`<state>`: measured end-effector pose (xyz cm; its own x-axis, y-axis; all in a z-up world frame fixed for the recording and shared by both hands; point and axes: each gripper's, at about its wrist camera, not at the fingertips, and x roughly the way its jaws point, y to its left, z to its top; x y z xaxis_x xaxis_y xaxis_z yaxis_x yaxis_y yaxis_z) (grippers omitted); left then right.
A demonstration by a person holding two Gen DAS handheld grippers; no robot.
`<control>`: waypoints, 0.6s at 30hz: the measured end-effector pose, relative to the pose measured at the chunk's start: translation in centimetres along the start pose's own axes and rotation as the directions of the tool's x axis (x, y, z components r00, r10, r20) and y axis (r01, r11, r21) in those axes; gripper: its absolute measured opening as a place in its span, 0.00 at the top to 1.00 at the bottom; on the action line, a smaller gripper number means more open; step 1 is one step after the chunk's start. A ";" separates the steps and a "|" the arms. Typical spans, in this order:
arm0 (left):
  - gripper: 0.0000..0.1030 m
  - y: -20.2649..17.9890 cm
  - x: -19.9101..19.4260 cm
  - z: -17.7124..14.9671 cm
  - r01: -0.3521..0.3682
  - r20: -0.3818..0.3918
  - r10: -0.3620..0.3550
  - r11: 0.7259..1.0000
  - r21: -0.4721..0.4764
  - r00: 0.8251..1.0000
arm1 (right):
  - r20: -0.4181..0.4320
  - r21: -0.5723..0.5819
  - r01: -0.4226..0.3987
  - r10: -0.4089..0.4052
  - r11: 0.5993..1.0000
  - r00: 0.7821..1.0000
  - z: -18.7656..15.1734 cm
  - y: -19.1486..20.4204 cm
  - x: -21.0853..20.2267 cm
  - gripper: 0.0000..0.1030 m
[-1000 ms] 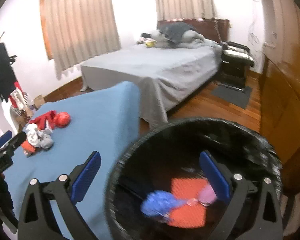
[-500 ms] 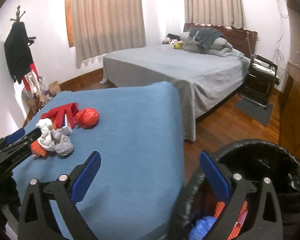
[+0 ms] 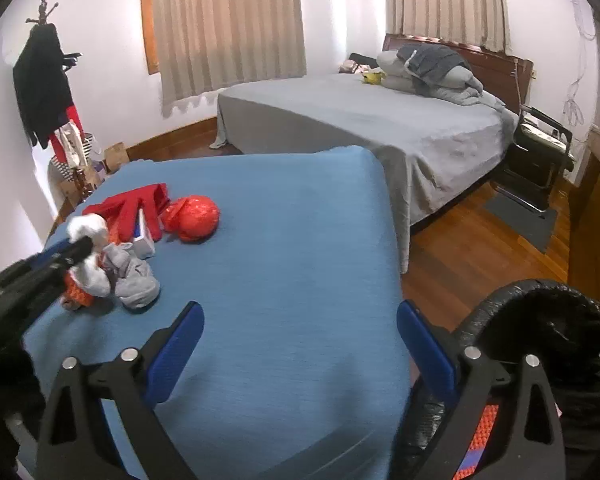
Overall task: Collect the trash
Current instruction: 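Grasp the white cloth with the left tool while the right tool grasps the grey sock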
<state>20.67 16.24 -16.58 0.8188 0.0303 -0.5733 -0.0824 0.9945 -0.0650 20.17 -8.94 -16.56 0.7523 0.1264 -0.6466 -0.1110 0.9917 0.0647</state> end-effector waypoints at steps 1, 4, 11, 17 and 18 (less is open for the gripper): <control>0.75 0.2 -0.8 0.0 0.004 0.013 -0.004 1.000 -0.007 1.000 | 0.000 0.001 -0.007 0.007 1.000 1.000 0.0 0.2 0.1 0.08; 0.74 1.2 -3.0 -0.2 -0.004 0.042 0.004 1.000 -0.020 0.999 | -0.005 0.008 -0.038 0.038 0.999 0.999 0.2 1.1 0.6 0.08; 0.75 4.3 -3.9 -2.0 -0.092 0.007 0.092 0.996 -0.014 0.996 | -0.032 -0.001 -0.130 0.130 0.991 0.991 0.8 5.0 2.7 0.14; 0.75 7.3 -4.1 -2.7 -0.144 -0.014 0.143 0.989 -0.044 0.990 | -0.095 -0.062 -0.195 0.189 0.979 0.977 0.9 9.5 5.0 0.17; 0.75 7.6 -4.1 -2.8 -0.148 -0.016 0.147 0.988 -0.048 0.989 | -0.105 -0.073 -0.201 0.193 0.977 0.976 0.8 10.1 5.3 0.18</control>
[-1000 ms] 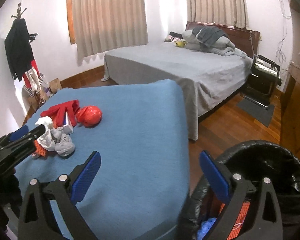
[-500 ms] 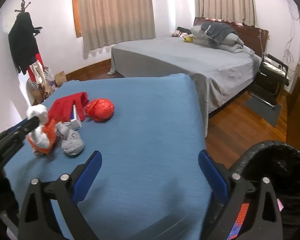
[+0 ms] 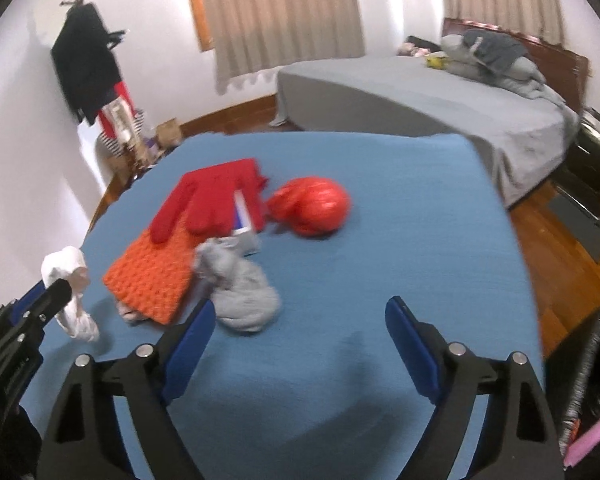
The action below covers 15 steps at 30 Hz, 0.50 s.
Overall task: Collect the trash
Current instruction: 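Grasp the white cloth with the left tool while the right tool grasps the grey sock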
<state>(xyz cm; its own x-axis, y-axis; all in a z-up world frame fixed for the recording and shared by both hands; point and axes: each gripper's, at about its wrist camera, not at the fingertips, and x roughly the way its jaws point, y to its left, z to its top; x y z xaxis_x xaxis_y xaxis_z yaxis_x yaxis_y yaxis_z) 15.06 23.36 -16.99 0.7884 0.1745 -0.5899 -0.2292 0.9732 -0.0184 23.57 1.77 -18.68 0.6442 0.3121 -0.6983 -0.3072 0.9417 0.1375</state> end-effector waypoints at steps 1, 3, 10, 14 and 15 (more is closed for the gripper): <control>0.74 0.3 0.0 -0.1 -0.004 -0.002 0.004 1.000 -0.004 1.000 | -0.008 -0.007 -0.003 0.003 1.000 1.000 0.0 0.4 0.3 0.21; 0.75 0.7 0.1 -0.3 -0.010 -0.007 0.010 1.000 -0.009 1.000 | -0.024 -0.019 -0.008 0.008 1.000 1.000 0.0 1.1 1.2 0.24; 0.74 1.3 0.1 -1.1 -0.015 -0.019 0.014 1.000 -0.018 1.000 | -0.085 -0.030 -0.018 0.015 0.999 0.996 -0.4 1.6 3.2 0.42; 0.74 1.2 0.1 -1.0 -0.015 -0.024 0.015 1.000 -0.020 1.000 | -0.112 -0.050 -0.072 0.066 0.996 0.991 -0.5 2.1 3.3 0.65; 0.74 1.2 0.1 -1.0 -0.015 -0.023 0.015 1.000 -0.021 1.000 | -0.108 -0.053 -0.074 0.068 0.996 0.992 -0.5 2.2 3.0 0.67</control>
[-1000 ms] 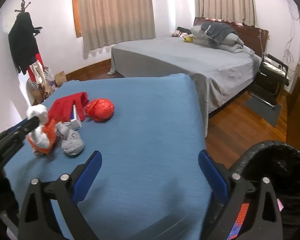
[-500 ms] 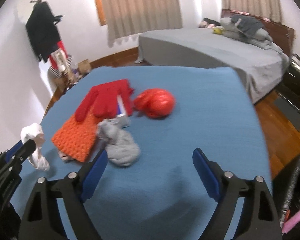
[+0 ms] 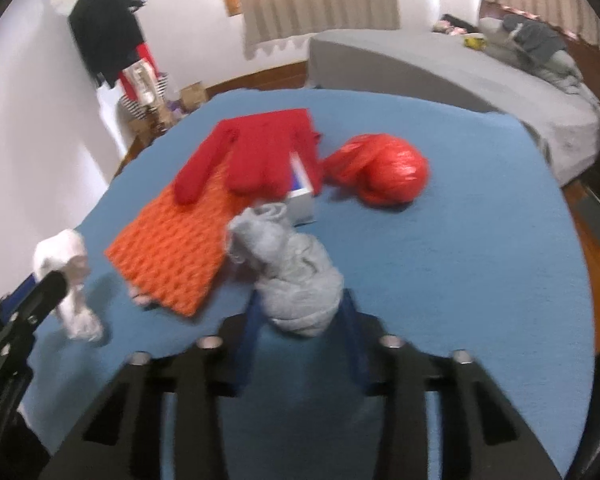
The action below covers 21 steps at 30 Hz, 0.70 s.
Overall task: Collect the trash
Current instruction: 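Grasp the white cloth with the left tool while the right tool grasps the grey sock, then move both tools over the bin and release the white cloth and grey sock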
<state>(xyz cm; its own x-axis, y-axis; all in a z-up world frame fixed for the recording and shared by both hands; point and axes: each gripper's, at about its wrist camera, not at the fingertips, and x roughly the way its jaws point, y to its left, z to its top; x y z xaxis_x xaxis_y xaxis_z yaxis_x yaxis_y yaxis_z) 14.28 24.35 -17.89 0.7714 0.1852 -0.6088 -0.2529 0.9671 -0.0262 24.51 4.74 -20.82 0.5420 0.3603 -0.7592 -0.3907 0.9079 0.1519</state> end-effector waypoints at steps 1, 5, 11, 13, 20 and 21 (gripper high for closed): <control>0.74 0.0 0.0 0.0 0.001 0.001 -0.001 1.000 -0.001 1.000 | 0.002 0.005 -0.011 0.011 1.000 1.000 0.0 0.0 -0.3 0.69; 0.74 -0.3 -0.7 0.2 0.005 0.016 -0.005 1.000 -0.001 1.000 | 0.040 0.038 -0.017 0.015 0.999 0.999 0.0 -0.7 -2.4 0.69; 0.74 -2.0 -2.5 1.0 0.031 0.039 -0.031 0.999 0.016 0.999 | 0.086 0.086 0.005 -0.013 0.996 0.996 -0.7 -2.8 -6.6 0.69; 0.74 -2.8 -3.1 1.2 0.045 0.047 -0.046 0.999 0.025 0.998 | 0.098 0.107 0.016 -0.026 0.994 0.995 -1.2 -3.7 -8.0 0.69; 0.74 -6.8 -5.2 2.0 0.130 0.072 -0.134 0.989 0.064 0.988 | 0.133 0.163 0.028 -0.050 0.986 0.990 -2.2 -6.5 -11.6 0.69; 0.74 -7.4 -5.4 2.1 0.142 0.072 -0.147 0.987 0.070 0.986 | 0.137 0.171 0.030 -0.054 0.985 0.989 -2.4 -6.9 -12.2 0.69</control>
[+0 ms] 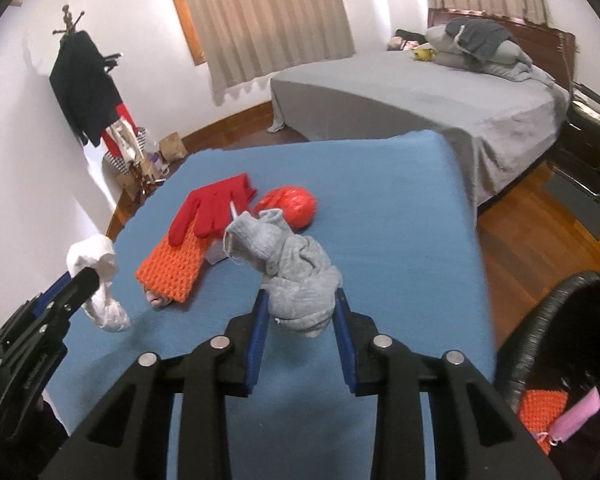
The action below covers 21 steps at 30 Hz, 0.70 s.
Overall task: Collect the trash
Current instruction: 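Move both tools over the bin and release the white cloth and grey sock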
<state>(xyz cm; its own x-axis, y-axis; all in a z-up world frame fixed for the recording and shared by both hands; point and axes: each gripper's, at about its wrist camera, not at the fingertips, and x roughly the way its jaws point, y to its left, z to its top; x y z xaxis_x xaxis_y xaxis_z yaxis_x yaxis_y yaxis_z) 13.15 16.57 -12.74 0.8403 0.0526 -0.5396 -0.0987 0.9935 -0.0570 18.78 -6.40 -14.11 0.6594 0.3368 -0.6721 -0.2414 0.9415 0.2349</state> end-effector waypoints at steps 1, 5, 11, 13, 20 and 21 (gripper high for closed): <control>0.74 -0.7 -0.1 0.1 0.014 0.002 -0.014 1.000 0.007 1.000 | 0.005 0.004 0.001 -0.001 1.000 1.000 -0.1 -0.2 -0.4 0.69; 0.74 -3.1 -0.7 0.0 0.056 0.005 -0.056 0.998 0.037 0.998 | 0.034 -0.006 0.022 -0.021 1.000 0.999 -0.4 -1.3 -2.6 0.69; 0.74 -5.9 -1.4 0.0 0.114 -0.008 -0.114 0.991 0.063 0.993 | 0.063 0.001 0.040 -0.040 0.999 0.997 -1.2 -3.0 -5.7 0.69; 0.74 -7.0 -1.7 0.0 0.136 -0.010 -0.135 0.988 0.071 0.991 | 0.071 0.004 0.049 -0.049 0.999 0.996 -1.5 -3.6 -6.6 0.69; 0.74 -11.2 -3.7 0.0 0.206 -0.001 -0.208 0.971 0.121 0.978 | 0.113 0.040 0.088 -0.092 0.995 0.989 -2.3 -6.3 -10.5 0.69; 0.74 -11.7 -3.9 0.1 0.215 0.000 -0.217 0.968 0.127 0.976 | 0.120 0.049 0.094 -0.099 0.994 0.988 -2.4 -6.8 -11.1 0.69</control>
<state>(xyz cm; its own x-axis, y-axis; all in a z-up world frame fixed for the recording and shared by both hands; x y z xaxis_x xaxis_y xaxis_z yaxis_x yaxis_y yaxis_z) 11.09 4.76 -9.88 0.8416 -0.1644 -0.5144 0.1530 0.9861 -0.0650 11.39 -16.51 -9.96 0.7605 0.2401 -0.6033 -0.1430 0.9683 0.2050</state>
